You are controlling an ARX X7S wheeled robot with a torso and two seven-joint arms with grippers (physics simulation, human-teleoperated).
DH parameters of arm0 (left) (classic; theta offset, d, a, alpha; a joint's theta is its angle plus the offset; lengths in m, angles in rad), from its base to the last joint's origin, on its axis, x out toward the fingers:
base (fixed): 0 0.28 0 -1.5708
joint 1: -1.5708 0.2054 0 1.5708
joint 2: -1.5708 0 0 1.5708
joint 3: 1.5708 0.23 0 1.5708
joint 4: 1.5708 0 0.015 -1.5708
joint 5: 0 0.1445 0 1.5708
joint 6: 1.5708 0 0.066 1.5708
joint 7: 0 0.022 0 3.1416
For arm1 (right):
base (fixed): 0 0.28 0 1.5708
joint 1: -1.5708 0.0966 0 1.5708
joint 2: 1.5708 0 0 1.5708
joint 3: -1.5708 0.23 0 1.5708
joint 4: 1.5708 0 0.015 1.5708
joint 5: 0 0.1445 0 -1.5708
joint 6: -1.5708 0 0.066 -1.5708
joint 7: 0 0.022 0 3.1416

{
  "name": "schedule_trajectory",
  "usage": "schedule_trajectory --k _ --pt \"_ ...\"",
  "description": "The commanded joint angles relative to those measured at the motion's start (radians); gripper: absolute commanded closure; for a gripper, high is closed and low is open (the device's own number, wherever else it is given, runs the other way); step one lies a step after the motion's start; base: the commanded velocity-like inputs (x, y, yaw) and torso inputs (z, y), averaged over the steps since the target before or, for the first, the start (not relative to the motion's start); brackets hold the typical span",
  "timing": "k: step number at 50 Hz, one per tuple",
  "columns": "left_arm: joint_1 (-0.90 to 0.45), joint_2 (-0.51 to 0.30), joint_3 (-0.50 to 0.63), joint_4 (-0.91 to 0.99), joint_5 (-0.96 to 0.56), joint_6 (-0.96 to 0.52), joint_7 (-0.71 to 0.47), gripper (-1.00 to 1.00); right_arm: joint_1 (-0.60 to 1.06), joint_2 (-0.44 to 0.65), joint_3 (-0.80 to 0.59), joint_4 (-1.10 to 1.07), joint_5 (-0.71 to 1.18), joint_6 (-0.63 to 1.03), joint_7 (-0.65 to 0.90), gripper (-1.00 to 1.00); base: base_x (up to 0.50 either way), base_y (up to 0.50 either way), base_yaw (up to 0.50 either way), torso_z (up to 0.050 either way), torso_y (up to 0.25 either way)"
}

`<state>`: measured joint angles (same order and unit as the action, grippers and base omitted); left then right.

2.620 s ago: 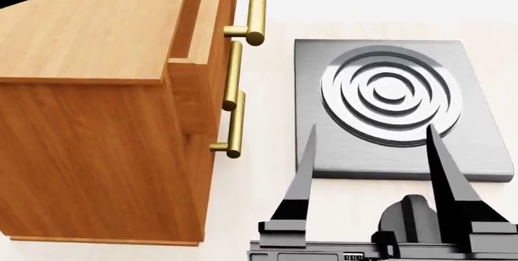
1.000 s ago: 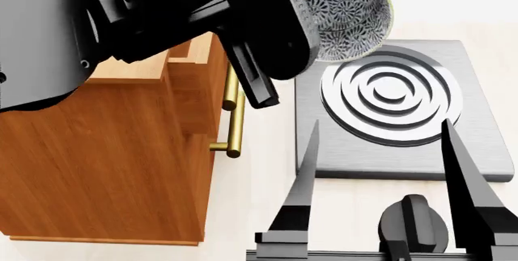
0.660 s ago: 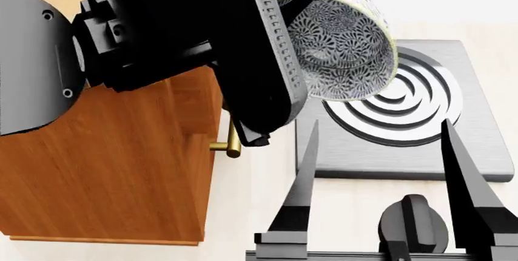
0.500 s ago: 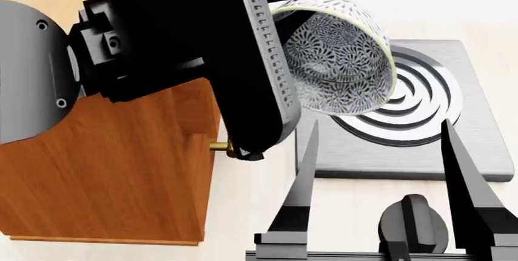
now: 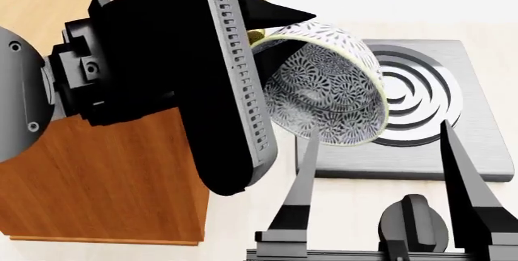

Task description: Pick the akita bowl on the wooden cabinet and place it on the plate.

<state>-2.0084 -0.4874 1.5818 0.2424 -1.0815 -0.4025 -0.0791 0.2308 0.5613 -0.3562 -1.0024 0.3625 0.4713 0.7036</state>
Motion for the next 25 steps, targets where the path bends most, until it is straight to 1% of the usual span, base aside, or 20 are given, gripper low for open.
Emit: schedule_trajectory --k 1,24,25 --pt "0.001 -0.024 -0.011 0.053 0.003 -0.005 -0.014 1.0 0.006 0.005 -0.004 0.002 0.004 0.01 0.013 -1.0 0.0 0.0 0.0 0.0 0.0" --pt "0.008 -0.054 -0.02 0.098 -0.002 -0.01 -0.02 1.0 0.02 0.008 -0.008 0.013 0.03 0.045 0.04 -1.0 0.0 0.0 0.0 0.001 0.0" --pt "0.009 -0.055 -0.021 0.097 -0.002 -0.01 -0.02 1.0 0.021 0.008 -0.007 0.014 0.03 0.051 0.045 1.0 0.0 0.0 0.0 0.0 0.0"
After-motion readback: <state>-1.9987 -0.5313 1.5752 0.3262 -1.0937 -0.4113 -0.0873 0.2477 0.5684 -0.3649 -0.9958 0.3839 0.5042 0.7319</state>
